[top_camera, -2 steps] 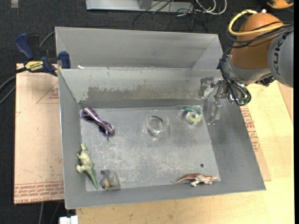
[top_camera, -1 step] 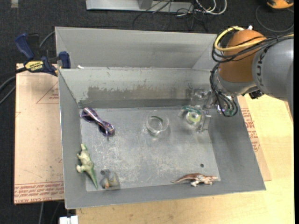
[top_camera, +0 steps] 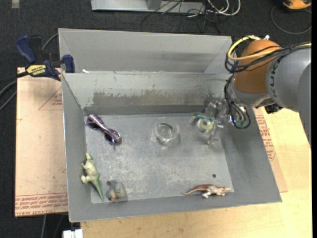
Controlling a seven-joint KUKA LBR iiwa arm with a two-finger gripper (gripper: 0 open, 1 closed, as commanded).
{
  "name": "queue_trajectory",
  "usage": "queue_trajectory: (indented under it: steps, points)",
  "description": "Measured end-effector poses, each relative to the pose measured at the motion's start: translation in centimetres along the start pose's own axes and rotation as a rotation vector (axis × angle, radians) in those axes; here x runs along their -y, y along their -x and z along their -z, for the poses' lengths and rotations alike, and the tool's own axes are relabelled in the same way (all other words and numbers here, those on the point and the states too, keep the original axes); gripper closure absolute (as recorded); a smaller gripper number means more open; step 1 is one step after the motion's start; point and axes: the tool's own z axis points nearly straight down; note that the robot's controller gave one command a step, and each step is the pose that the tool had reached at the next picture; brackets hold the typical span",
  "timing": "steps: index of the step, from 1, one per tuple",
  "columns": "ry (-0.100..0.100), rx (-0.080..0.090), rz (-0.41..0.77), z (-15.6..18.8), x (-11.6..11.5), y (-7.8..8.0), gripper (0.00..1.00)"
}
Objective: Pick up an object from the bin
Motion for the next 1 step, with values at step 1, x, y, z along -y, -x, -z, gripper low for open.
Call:
queue_trajectory:
  steps: [1]
  points:
    - [0.001,-0.004,-0.004,0.05,-1.23,-0.57,1.0]
